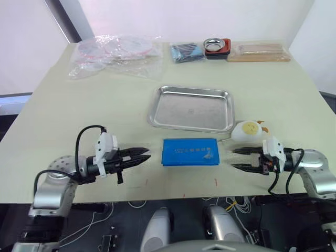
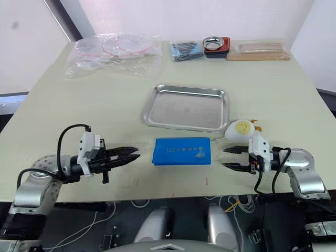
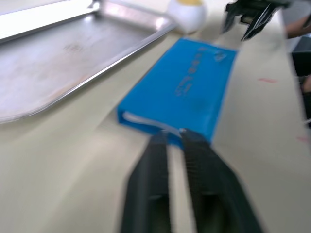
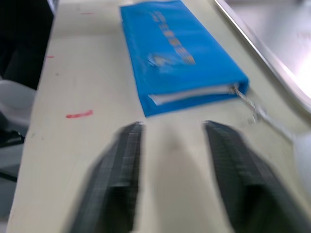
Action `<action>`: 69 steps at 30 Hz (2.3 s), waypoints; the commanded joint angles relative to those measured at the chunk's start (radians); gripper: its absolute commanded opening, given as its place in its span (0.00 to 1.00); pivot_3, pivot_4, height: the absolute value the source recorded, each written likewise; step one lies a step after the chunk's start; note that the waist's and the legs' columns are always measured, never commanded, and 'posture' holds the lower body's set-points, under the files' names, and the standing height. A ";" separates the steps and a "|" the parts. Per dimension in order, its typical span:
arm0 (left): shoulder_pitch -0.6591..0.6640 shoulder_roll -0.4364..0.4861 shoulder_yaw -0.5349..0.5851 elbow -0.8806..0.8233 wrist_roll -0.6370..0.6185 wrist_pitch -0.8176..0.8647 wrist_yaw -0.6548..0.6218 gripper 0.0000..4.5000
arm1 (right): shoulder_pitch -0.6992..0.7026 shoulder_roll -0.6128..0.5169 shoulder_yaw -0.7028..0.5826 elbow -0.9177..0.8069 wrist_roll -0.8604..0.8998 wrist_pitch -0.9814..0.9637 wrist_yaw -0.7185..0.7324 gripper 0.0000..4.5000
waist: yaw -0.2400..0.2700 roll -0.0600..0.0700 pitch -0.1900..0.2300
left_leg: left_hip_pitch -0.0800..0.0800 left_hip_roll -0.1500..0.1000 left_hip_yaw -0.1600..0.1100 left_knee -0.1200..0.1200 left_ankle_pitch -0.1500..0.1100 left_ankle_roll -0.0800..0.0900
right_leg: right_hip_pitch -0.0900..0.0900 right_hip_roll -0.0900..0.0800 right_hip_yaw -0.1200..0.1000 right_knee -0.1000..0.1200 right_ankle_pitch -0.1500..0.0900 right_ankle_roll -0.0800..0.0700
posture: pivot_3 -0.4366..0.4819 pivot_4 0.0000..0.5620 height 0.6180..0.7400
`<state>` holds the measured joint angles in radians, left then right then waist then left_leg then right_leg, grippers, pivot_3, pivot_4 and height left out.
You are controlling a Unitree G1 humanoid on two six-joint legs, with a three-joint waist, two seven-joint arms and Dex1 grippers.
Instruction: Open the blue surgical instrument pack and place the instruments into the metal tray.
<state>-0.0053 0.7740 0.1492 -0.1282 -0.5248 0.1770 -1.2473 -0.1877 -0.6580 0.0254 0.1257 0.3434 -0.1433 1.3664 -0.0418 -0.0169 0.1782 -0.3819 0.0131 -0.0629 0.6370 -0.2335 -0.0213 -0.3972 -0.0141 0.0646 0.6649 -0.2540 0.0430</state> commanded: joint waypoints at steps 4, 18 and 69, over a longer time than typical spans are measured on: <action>0.042 0.072 0.039 -0.112 -0.043 0.006 -0.072 0.82 | -0.078 0.077 0.050 0.040 -0.079 -0.241 -0.025 1.00 | -0.001 0.000 0.000 | 0.000 0.001 0.000 0.000 0.000 0.000 | 0.000 0.001 0.000 0.000 0.000 0.000 | 0.48 0.27 1.00; 0.036 0.123 0.077 -0.208 -0.139 0.055 -0.138 0.98 | -0.278 0.197 0.157 0.422 -0.213 -0.671 -0.094 1.00 | -0.001 0.000 0.001 | 0.000 0.002 0.001 0.000 0.000 0.000 | 0.000 0.001 0.000 0.000 0.002 -0.004 | 0.48 0.27 1.00; -0.213 -0.055 0.005 0.109 -0.096 -0.005 -0.138 1.00 | -0.541 0.130 0.177 0.377 0.055 0.329 0.175 0.04 | -0.005 0.000 0.001 | -0.001 0.007 0.001 0.000 0.000 0.000 | -0.001 0.007 0.000 -0.001 0.003 -0.006 | 0.48 0.27 1.00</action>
<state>-0.1913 0.7288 0.1568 -0.0488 -0.6330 0.2027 -1.3698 -0.7136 -0.5388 0.2103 0.4871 0.4183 0.2088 1.5265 -0.0464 -0.0173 0.1795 -0.3829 0.0197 -0.0621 0.6371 -0.2337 -0.0214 -0.3987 -0.0074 0.0649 0.6641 -0.2506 0.0371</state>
